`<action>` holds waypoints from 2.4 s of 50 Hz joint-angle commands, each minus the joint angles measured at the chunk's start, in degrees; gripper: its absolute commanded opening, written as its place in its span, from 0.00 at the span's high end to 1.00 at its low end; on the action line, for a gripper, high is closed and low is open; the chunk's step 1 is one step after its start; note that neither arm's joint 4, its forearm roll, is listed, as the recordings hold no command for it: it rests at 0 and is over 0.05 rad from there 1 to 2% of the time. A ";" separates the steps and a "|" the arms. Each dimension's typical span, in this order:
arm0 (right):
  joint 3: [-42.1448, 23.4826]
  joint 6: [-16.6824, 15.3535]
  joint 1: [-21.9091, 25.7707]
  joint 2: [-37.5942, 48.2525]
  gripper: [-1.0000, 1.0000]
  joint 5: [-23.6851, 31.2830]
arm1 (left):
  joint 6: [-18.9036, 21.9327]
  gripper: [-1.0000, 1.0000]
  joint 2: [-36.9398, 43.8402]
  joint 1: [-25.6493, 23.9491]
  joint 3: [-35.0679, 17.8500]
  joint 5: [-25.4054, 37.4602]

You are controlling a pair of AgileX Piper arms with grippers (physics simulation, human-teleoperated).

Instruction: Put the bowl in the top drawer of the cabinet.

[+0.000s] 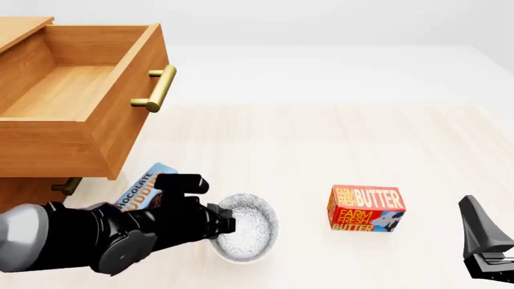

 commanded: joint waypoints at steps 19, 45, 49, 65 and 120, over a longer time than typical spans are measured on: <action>0.03 -0.05 0.04 -0.11 0.00 0.02 | 4.85 1.00 -11.08 -2.28 1.50 4.13; 0.03 -0.04 0.04 -0.09 0.00 0.01 | 11.95 1.00 -25.02 -2.48 0.05 11.60; 0.03 -0.03 0.02 -0.12 0.00 0.02 | 12.86 1.00 -26.28 -3.42 -1.09 12.68; 0.03 -0.02 0.02 -0.12 0.00 0.02 | 17.10 1.00 -31.50 -3.68 -4.64 16.80; 0.03 -0.03 0.03 -0.11 0.00 0.02 | 22.12 1.00 -42.00 6.27 -18.07 27.92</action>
